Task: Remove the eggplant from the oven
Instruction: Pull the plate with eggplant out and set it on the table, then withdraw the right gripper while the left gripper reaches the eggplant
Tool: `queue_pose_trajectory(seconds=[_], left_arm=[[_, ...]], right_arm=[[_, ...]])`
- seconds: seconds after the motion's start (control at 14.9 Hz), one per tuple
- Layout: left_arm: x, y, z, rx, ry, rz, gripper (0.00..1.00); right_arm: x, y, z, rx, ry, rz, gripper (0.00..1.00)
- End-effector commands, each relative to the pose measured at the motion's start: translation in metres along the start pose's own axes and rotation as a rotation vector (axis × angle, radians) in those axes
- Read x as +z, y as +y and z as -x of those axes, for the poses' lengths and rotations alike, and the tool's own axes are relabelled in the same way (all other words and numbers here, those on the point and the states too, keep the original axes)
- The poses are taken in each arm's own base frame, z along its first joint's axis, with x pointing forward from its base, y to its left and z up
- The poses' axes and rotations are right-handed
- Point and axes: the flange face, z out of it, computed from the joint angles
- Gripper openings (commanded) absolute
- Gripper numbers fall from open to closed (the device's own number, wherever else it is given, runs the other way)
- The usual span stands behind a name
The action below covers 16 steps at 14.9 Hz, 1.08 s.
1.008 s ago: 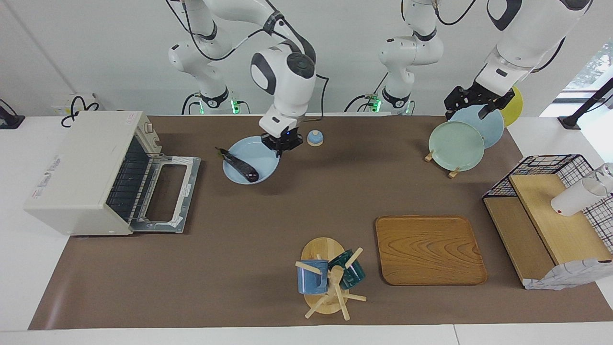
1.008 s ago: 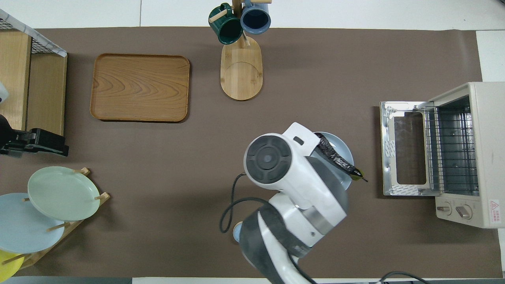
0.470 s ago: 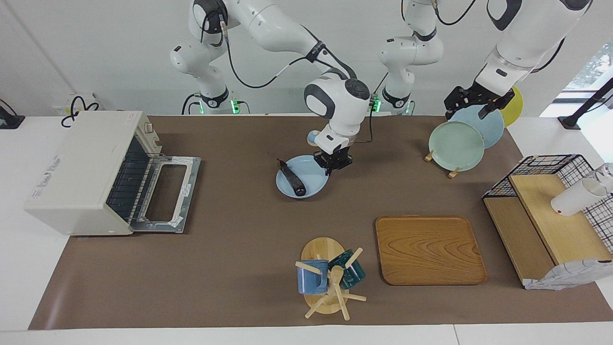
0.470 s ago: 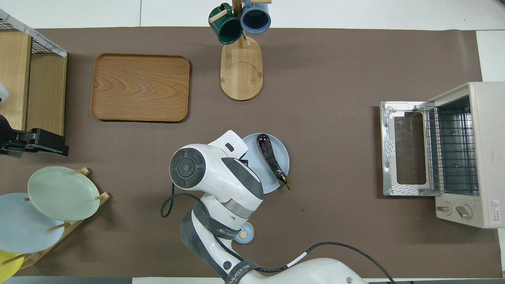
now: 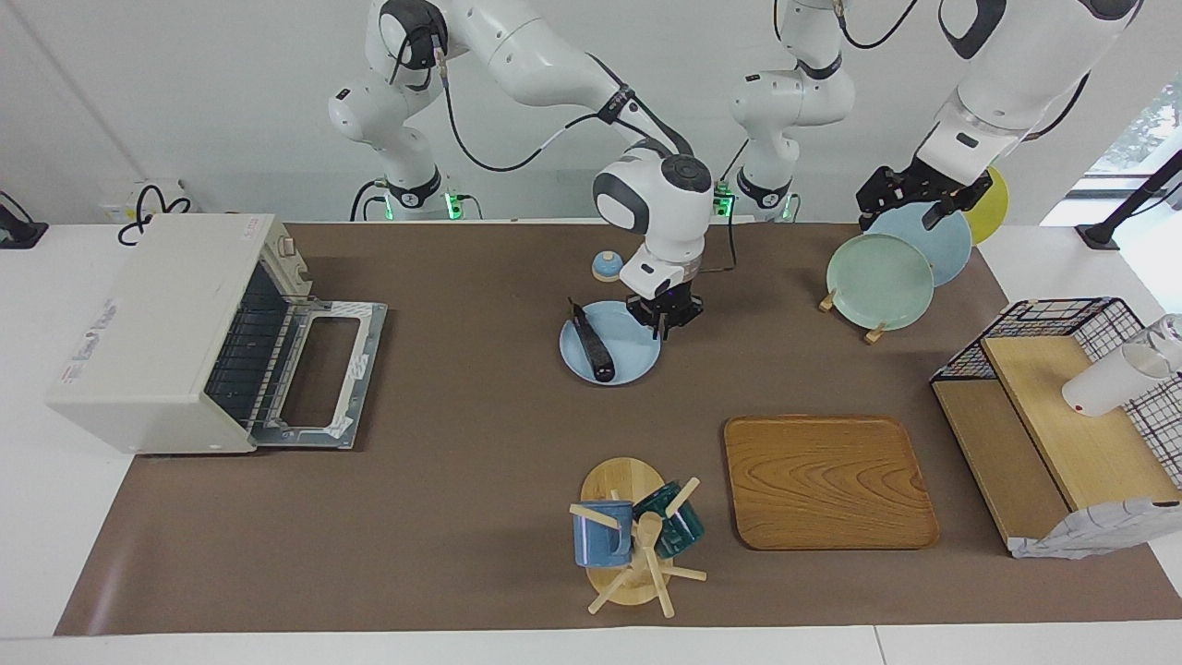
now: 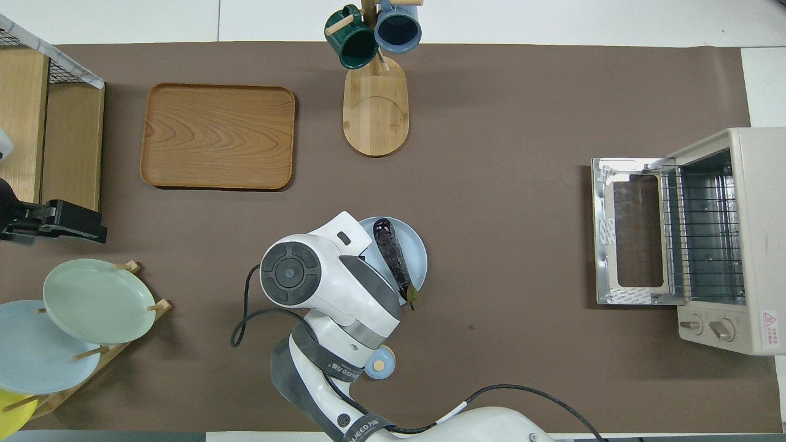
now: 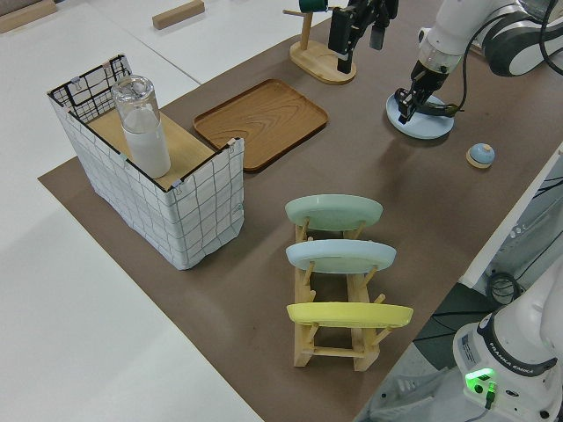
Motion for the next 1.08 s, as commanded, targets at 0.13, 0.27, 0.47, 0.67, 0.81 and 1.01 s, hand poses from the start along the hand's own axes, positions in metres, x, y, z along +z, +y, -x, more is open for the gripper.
queue_pose_trajectory(seconds=[0.13, 0.27, 0.47, 0.67, 0.81, 1.01], left_arm=[[-0.004, -0.002, 0.005, -0.01, 0.005, 0.001, 1.0], [-0.004, -0.002, 0.005, -0.015, 0.005, 0.001, 1.0], [-0.005, 0.004, 0.007, -0.009, 0.014, 0.001, 1.0], [-0.002, 0.029, 0.002, -0.019, 0.066, 0.001, 1.0], [0.012, 0.07, 0.004, -0.067, 0.059, 0.001, 1.0], [0.04, 0.129, 0.012, -0.137, 0.068, 0.044, 1.0]], right_arm=[[-0.05, 0.026, -0.018, -0.07, 0.021, 0.078, 0.38], [-0.081, 0.091, -0.056, -0.071, -0.026, 0.125, 0.1], [-0.089, 0.196, -0.083, -0.131, -0.098, 0.153, 0.0], [-0.079, 0.28, -0.081, -0.069, -0.154, 0.188, 0.0], [-0.063, 0.315, -0.077, -0.098, -0.151, 0.274, 0.0], [-0.037, 0.381, -0.086, -0.134, -0.128, 0.283, 0.0]])
